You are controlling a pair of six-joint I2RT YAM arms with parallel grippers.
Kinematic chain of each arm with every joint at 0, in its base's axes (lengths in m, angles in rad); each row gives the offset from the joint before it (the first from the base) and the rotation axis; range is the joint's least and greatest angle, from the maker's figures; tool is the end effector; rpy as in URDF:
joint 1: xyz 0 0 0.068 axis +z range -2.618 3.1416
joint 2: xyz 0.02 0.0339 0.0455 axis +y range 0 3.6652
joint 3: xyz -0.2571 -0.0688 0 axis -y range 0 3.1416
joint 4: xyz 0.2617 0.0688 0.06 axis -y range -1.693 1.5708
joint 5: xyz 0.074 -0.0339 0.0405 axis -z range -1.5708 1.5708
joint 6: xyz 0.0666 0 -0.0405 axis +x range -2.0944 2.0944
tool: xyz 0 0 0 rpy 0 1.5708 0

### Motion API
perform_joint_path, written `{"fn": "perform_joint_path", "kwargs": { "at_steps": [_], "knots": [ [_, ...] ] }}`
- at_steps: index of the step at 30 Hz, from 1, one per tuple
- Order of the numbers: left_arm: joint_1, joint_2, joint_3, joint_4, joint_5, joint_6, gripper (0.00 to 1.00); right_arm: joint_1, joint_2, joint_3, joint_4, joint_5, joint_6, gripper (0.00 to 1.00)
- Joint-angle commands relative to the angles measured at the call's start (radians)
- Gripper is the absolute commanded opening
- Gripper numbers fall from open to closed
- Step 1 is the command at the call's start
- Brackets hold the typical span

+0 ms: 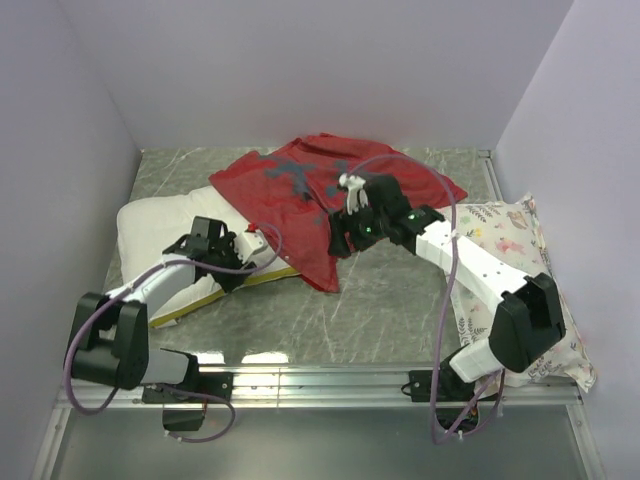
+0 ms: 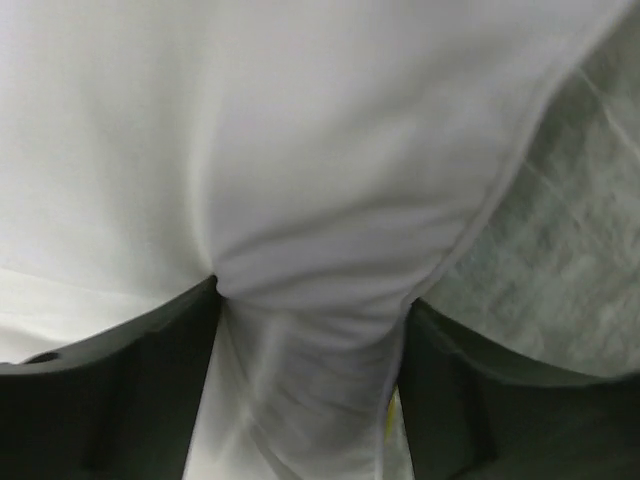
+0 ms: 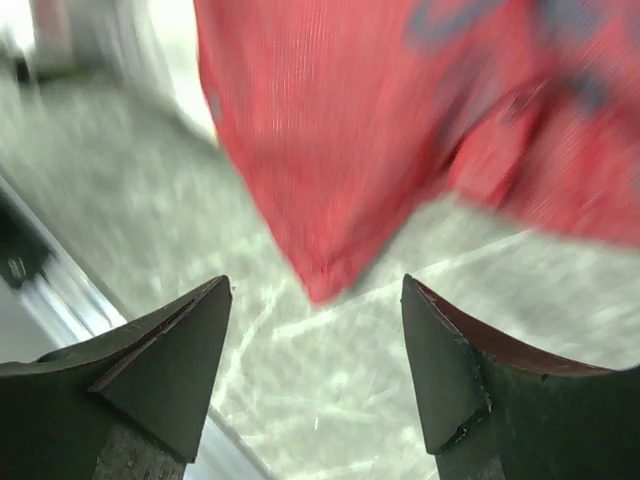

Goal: Put the pillow into the pillowcase

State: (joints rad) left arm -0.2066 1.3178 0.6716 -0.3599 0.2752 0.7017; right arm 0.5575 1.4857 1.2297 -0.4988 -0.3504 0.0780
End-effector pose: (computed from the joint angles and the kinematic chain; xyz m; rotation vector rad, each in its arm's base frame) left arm 0.2651 -0.0740 0.1361 1.1991 2.2250 -0.1595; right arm 0.2985 0.2130 0.2679 -0.7403 2.2633 0.7199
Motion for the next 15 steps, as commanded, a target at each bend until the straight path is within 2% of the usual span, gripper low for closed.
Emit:
{"fn": "perform_joint_path", "kwargs": {
  "at_steps": [1,3,9,12,15],
  "knots": [
    [-0.004,0.073,0.083,0.019,0.016,-0.109,0.67,0.021,0.042,-0.154,0.037,-0.045,-0.032,0.76],
    [-0.004,0.100,0.105,0.018,0.028,-0.136,0.58,0.053,0.057,-0.209,0.066,-0.019,-0.049,0.77],
    [-0.004,0.155,0.158,-0.002,0.064,-0.200,0.33,0.100,0.152,-0.207,0.140,0.039,-0.017,0.80],
    [-0.005,0.169,0.174,-0.010,0.084,-0.223,0.26,0.111,0.206,-0.170,0.172,0.115,0.003,0.80],
    [-0.004,0.182,0.195,-0.030,0.105,-0.246,0.20,0.110,0.249,-0.118,0.183,0.107,0.023,0.79]
  ]
}}
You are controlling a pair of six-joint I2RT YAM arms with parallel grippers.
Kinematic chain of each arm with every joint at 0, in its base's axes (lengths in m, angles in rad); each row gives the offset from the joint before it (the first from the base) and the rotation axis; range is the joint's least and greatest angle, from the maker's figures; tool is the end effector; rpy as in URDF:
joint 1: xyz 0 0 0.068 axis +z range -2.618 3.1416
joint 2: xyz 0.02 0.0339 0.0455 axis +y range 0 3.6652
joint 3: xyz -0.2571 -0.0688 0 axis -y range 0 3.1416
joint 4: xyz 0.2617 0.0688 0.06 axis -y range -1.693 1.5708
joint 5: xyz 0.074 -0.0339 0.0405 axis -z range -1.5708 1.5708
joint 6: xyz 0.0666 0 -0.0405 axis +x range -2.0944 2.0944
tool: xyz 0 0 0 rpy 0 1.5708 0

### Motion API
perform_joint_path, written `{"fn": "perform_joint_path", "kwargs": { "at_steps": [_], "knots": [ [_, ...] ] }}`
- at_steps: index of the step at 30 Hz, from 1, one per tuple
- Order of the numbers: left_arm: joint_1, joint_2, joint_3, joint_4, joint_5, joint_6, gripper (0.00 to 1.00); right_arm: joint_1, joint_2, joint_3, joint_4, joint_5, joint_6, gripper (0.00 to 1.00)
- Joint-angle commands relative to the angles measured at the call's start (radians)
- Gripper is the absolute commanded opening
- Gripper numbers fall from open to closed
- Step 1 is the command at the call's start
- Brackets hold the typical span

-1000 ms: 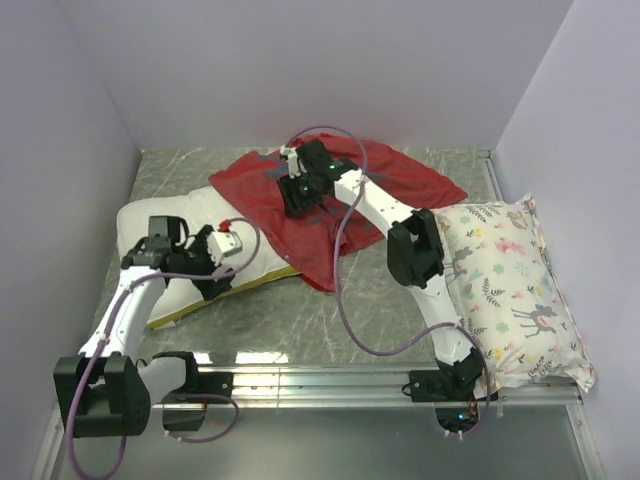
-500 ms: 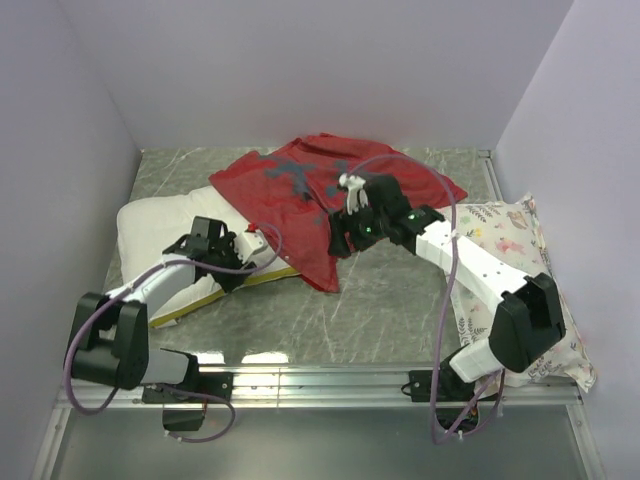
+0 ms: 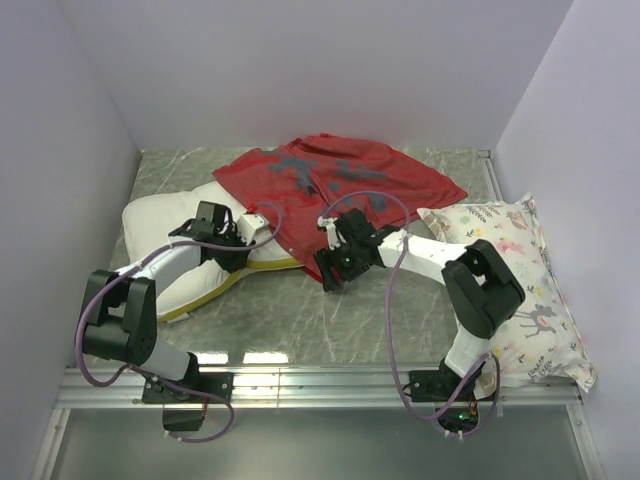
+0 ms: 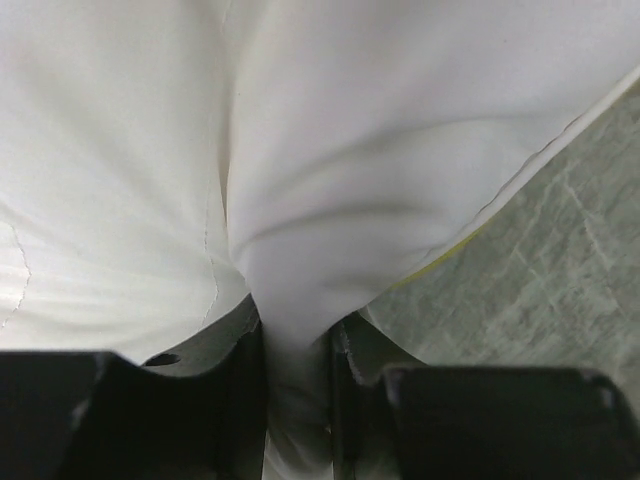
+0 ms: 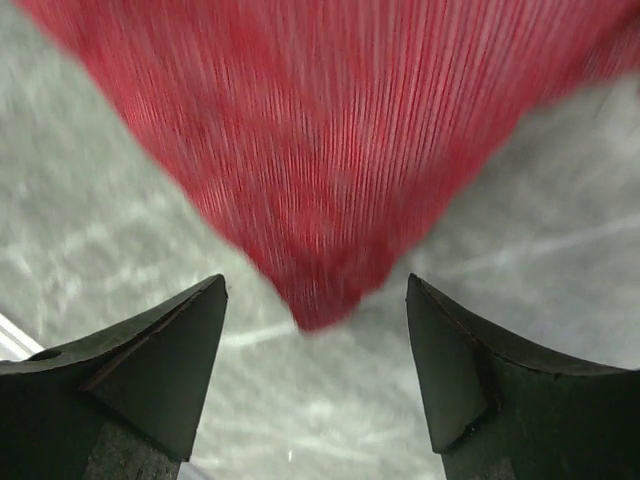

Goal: Put the pillow into the pillowcase

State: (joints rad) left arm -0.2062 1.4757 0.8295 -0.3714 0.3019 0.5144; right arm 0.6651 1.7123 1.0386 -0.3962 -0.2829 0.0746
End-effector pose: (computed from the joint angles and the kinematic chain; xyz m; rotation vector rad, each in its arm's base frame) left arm 0.3023 -0.0835 0.1427 0.9975 2.3369 -0.2709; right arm 0.2753 0.2396 0.1306 -0.8834 2.5651 0.6107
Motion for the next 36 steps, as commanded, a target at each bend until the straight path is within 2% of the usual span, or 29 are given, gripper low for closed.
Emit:
{"fn": "perform_joint_path", "kwargs": {
  "at_steps": [1,3,4,5,6,8,9,12,14,19,21,22,23,26,30,32,35,36],
  "knots": [
    [-0.004,0.026,0.040,-0.020,0.085,-0.076,0.20,0.005,0.039,0.083,0.086,0.033,0.031,0.79],
    [-0.004,0.041,0.059,-0.032,0.103,-0.088,0.14,0.010,0.064,0.112,0.097,0.021,0.027,0.77],
    [-0.002,0.044,0.065,-0.035,0.111,-0.112,0.10,0.011,0.101,0.124,0.094,0.013,0.025,0.70],
    [-0.001,0.057,0.083,-0.043,0.124,-0.123,0.06,0.011,0.121,0.155,0.074,-0.013,0.018,0.44],
    [0.002,0.063,0.097,-0.050,0.150,-0.134,0.00,0.011,0.138,0.173,0.057,-0.033,0.011,0.28],
    [0.016,0.081,0.146,-0.084,0.216,-0.194,0.00,0.013,0.150,0.227,0.016,-0.088,0.002,0.00],
    [0.031,0.087,0.169,-0.105,0.255,-0.209,0.00,0.014,0.138,0.242,0.007,-0.190,-0.004,0.00],
    [0.057,0.098,0.253,-0.124,0.382,-0.366,0.00,0.057,0.046,0.313,-0.030,-0.358,-0.064,0.00],
    [0.065,0.091,0.314,-0.098,0.431,-0.445,0.00,0.094,0.017,0.418,-0.128,-0.393,-0.129,0.00],
    [0.065,0.067,0.393,0.001,0.434,-0.698,0.00,0.177,0.053,0.664,-0.305,-0.491,-0.190,0.00],
    [0.056,0.051,0.393,0.061,0.405,-0.766,0.00,0.212,0.116,0.853,-0.412,-0.531,-0.214,0.00],
    [0.053,0.051,0.393,0.084,0.401,-0.784,0.00,0.226,0.142,0.854,-0.412,-0.532,-0.214,0.00],
    [0.051,0.041,0.381,0.107,0.393,-0.798,0.00,0.238,0.170,0.941,-0.455,-0.533,-0.228,0.00],
    [0.056,0.015,0.312,0.218,0.359,-0.890,0.00,0.268,0.250,1.024,-0.469,-0.582,-0.216,0.00],
    [0.082,-0.014,0.188,0.363,0.381,-1.046,0.00,0.269,0.216,0.913,-0.374,-0.676,-0.145,0.00],
    [0.074,-0.028,0.102,0.462,0.388,-1.082,0.00,0.265,0.179,0.748,-0.278,-0.670,-0.106,0.00],
    [0.050,-0.046,0.016,0.485,0.375,-1.090,0.00,0.242,0.110,0.511,-0.132,-0.641,-0.020,0.00],
    [0.051,-0.052,-0.003,0.486,0.384,-1.079,0.00,0.238,0.072,0.467,-0.119,-0.584,-0.027,0.00]
  ]
}}
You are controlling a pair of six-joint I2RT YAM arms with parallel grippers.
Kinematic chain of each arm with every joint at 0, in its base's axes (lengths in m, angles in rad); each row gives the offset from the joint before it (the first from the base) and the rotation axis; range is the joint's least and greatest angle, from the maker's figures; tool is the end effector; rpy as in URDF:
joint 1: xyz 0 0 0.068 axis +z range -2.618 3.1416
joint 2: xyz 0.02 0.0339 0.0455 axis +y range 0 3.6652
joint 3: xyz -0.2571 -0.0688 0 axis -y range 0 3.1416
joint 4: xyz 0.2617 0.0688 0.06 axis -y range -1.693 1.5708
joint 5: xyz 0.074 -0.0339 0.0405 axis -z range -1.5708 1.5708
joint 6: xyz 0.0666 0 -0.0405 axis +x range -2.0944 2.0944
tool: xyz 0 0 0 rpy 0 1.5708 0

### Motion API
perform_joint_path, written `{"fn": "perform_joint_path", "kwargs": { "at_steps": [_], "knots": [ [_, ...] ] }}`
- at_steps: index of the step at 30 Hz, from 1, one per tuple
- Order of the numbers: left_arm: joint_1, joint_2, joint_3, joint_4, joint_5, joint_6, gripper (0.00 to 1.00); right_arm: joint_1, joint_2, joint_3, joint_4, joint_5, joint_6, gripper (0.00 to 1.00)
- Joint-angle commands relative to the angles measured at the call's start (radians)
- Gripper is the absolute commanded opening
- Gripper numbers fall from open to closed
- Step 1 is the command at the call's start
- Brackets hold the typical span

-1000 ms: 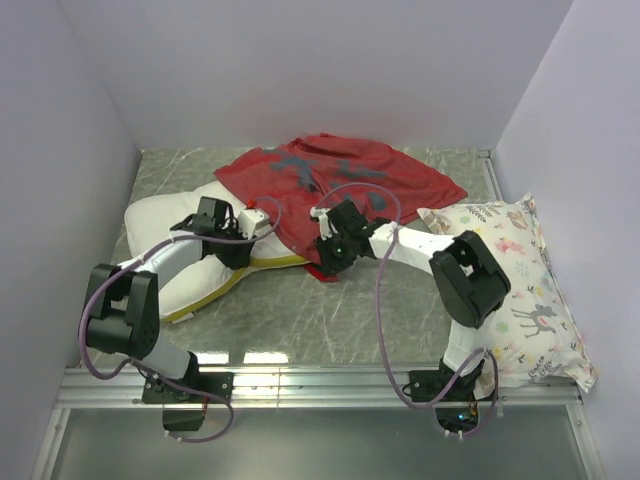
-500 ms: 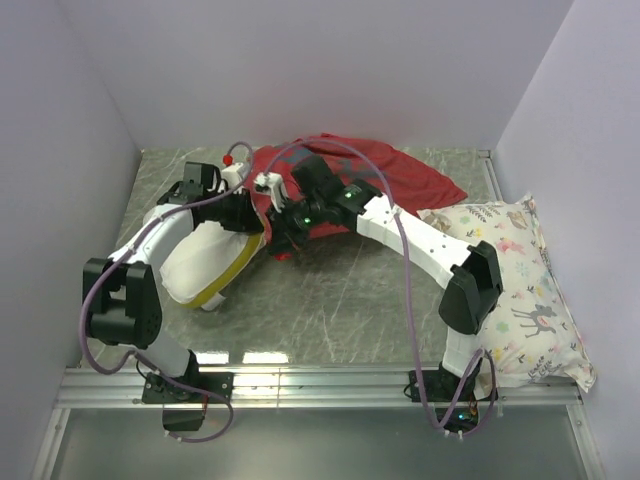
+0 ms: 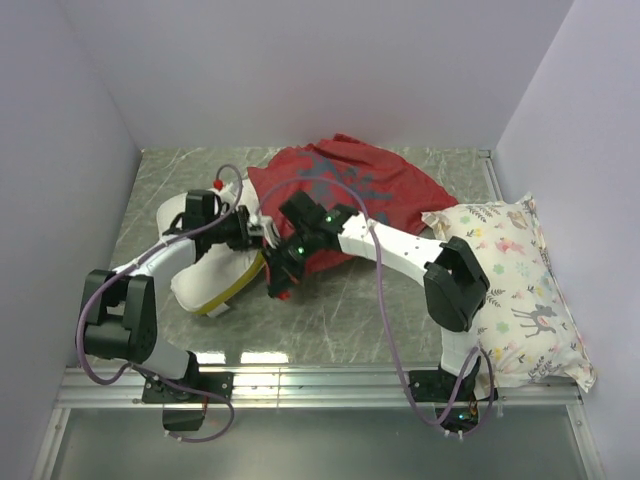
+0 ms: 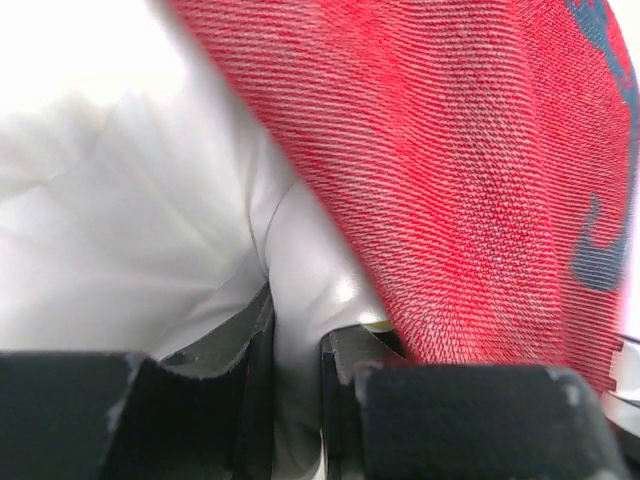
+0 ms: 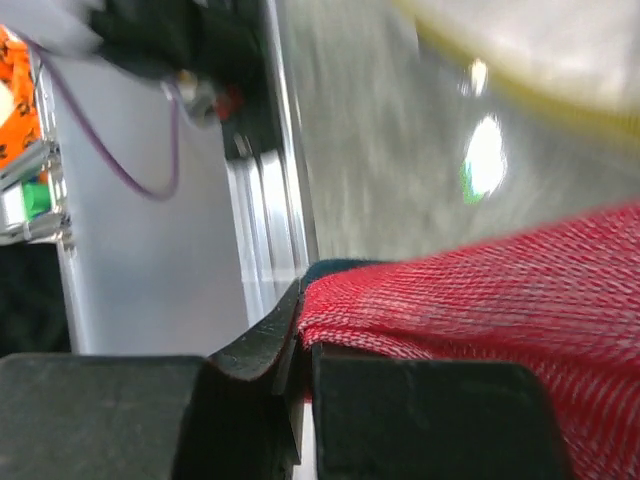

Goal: Put the pillow into the pillowcase

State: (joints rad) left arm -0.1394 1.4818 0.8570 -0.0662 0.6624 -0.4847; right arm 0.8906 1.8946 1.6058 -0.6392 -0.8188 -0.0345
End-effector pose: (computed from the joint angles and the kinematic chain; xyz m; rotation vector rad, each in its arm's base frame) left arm 0.3330 -0.0881 0.1845 -0.0282 2.3088 -1.0753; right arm 0.2398 0.3737 0.2446 -1.4749 2.1282 1.3658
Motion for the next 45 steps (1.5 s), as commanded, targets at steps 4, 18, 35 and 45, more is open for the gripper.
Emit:
{"fn": "perform_joint_path", "kwargs": {
  "at_steps": [4,18,35,45],
  "knots": [
    [-0.006,-0.077,0.019,-0.024,0.147,0.137,0.39,-0.013,-0.170,-0.185,0.086,0.007,0.048,0.29],
    [0.340,0.098,0.388,-0.528,0.025,0.842,0.99,-0.180,-0.062,0.121,0.015,0.383,-0.005,0.69],
    [0.273,0.422,0.481,-0.434,0.017,0.867,0.59,-0.084,0.222,0.239,0.084,0.558,0.031,0.27],
    [0.271,0.315,0.381,-0.213,0.275,0.519,0.00,0.017,0.253,0.503,-0.039,0.054,0.097,0.00]
  ]
}}
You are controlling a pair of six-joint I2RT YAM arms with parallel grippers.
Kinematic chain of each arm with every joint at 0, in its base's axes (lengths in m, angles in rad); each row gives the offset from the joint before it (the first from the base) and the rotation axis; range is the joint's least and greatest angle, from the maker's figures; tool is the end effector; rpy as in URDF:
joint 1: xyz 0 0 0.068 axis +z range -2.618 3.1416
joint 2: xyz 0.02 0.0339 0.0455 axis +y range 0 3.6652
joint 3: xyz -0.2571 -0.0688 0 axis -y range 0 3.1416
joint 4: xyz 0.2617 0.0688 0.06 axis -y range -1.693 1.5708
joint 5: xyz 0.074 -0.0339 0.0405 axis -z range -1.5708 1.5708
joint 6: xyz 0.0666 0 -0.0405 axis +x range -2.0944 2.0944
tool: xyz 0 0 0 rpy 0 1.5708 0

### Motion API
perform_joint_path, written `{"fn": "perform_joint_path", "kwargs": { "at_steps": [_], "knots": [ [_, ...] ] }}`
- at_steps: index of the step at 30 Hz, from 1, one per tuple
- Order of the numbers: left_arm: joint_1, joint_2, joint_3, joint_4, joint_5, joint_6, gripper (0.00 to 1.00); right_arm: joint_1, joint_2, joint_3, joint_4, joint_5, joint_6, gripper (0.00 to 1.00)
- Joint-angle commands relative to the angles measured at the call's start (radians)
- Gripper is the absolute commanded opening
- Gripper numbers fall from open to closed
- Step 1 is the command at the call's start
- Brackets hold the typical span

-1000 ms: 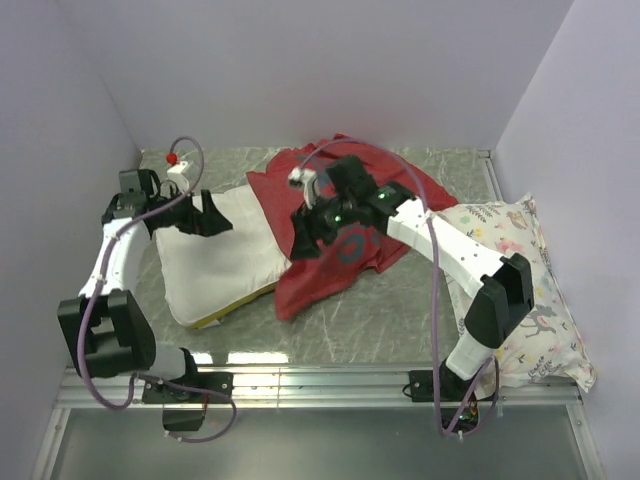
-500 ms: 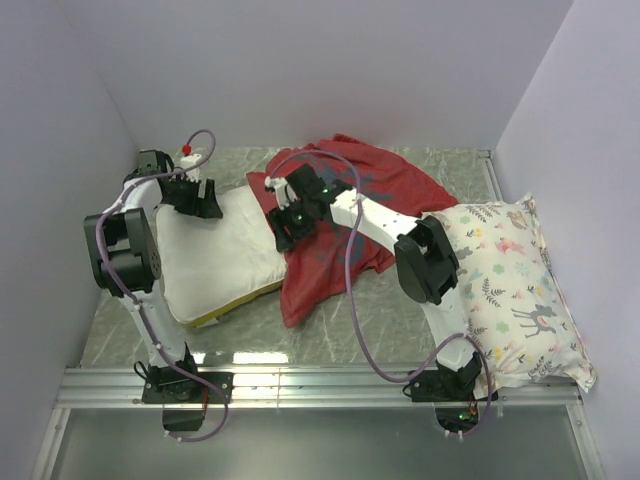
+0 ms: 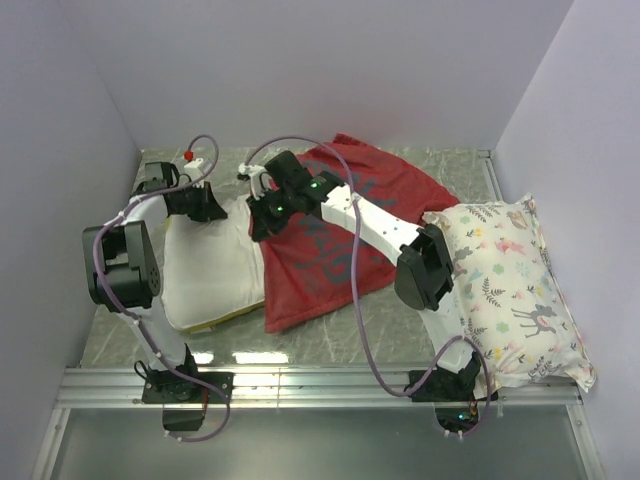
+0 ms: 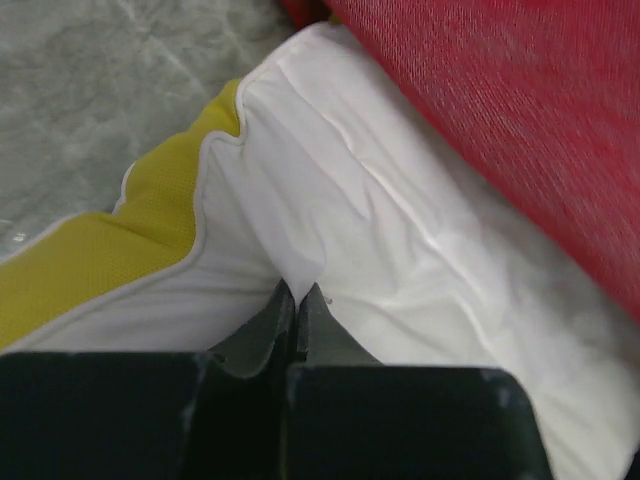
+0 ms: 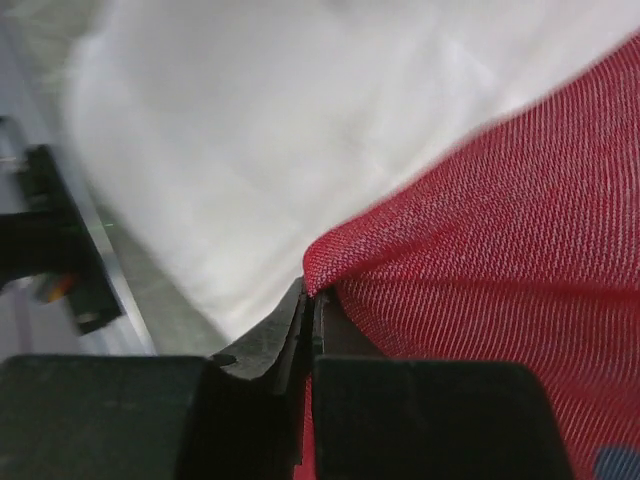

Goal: Put the pillow into the pillowcase

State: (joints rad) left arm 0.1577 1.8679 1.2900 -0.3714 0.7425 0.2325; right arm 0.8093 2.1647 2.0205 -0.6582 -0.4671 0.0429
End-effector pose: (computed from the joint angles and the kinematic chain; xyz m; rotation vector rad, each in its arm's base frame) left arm 0.4208 0.0213 0.1666 0.3737 2.2897 -0.7359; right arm 0.3400 0.4001 0.2524 -1.1411 2.1968 0.9455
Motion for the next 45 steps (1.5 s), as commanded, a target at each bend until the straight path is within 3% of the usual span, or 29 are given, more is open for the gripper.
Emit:
{"fn": "perform_joint_path", "kwargs": {
  "at_steps": [1,5,8,10,12,13,14,15,16,17,19,21,24,28,35,38,39,41,42,43,45],
  "knots": [
    [-0.026,-0.096,-0.063,0.115,0.224,-0.223,0.00,0.108,-0.025,0.078,-0.023,-0.336,0.014,0.01],
    [-0.027,-0.136,-0.106,0.160,0.287,-0.288,0.00,0.122,-0.051,-0.046,-0.006,-0.377,-0.012,0.00],
    [-0.030,-0.145,-0.126,0.082,0.325,-0.184,0.00,0.076,-0.020,-0.141,-0.044,-0.355,-0.035,0.01],
    [-0.033,-0.132,-0.117,-0.068,0.348,-0.087,0.00,0.047,0.007,-0.110,-0.136,-0.367,-0.136,0.19],
    [-0.050,-0.118,-0.092,-0.211,0.345,0.120,0.00,0.025,0.044,0.022,-0.347,-0.364,-0.220,0.34],
    [-0.056,-0.115,-0.095,-0.304,0.333,0.181,0.01,-0.014,0.046,0.058,-0.388,-0.369,-0.254,0.50],
    [-0.064,-0.118,-0.103,-0.329,0.321,0.267,0.00,-0.051,0.028,0.082,-0.397,-0.401,-0.249,0.52],
    [-0.064,-0.124,-0.128,-0.336,0.298,0.289,0.00,-0.085,0.008,0.096,-0.359,-0.412,-0.221,0.53],
    [-0.064,-0.136,-0.141,-0.342,0.287,0.307,0.00,-0.161,-0.018,0.072,-0.293,-0.421,-0.113,0.61],
    [-0.064,-0.141,-0.152,-0.342,0.278,0.339,0.00,-0.194,-0.075,0.045,-0.118,-0.391,-0.053,0.69],
    [-0.064,-0.153,-0.175,-0.336,0.259,0.355,0.00,-0.242,-0.123,-0.054,0.058,-0.265,0.110,0.77],
    [-0.064,-0.159,-0.185,-0.322,0.252,0.367,0.00,-0.265,-0.125,-0.050,0.181,-0.047,0.143,0.80],
    [-0.064,-0.168,-0.192,-0.296,0.238,0.366,0.00,-0.263,0.006,0.078,0.118,0.021,0.124,0.80],
    [-0.063,-0.177,-0.195,-0.274,0.212,0.357,0.01,-0.248,0.104,0.099,0.120,0.009,0.137,0.81],
    [-0.064,-0.182,-0.205,-0.239,0.172,0.340,0.14,-0.197,0.222,0.133,0.095,0.015,0.137,0.84],
    [-0.066,-0.187,-0.207,-0.219,0.159,0.324,0.22,-0.159,0.259,0.138,0.051,-0.034,0.115,0.74],
    [-0.064,-0.187,-0.210,-0.216,0.158,0.324,0.23,-0.148,0.268,0.147,0.040,-0.051,0.100,0.60],
    [-0.066,-0.191,-0.212,-0.221,0.173,0.347,0.14,-0.128,0.271,0.153,0.029,-0.102,0.095,0.27],
    [-0.067,-0.202,-0.215,-0.227,0.207,0.358,0.10,-0.125,0.261,0.144,0.043,-0.134,0.116,0.05],
    [-0.067,-0.211,-0.218,-0.228,0.222,0.364,0.06,-0.124,0.245,0.132,0.092,-0.146,0.136,0.00],
    [-0.073,-0.240,-0.234,-0.210,0.283,0.366,0.01,-0.128,0.179,0.113,0.140,-0.191,0.199,0.00]
  ]
}}
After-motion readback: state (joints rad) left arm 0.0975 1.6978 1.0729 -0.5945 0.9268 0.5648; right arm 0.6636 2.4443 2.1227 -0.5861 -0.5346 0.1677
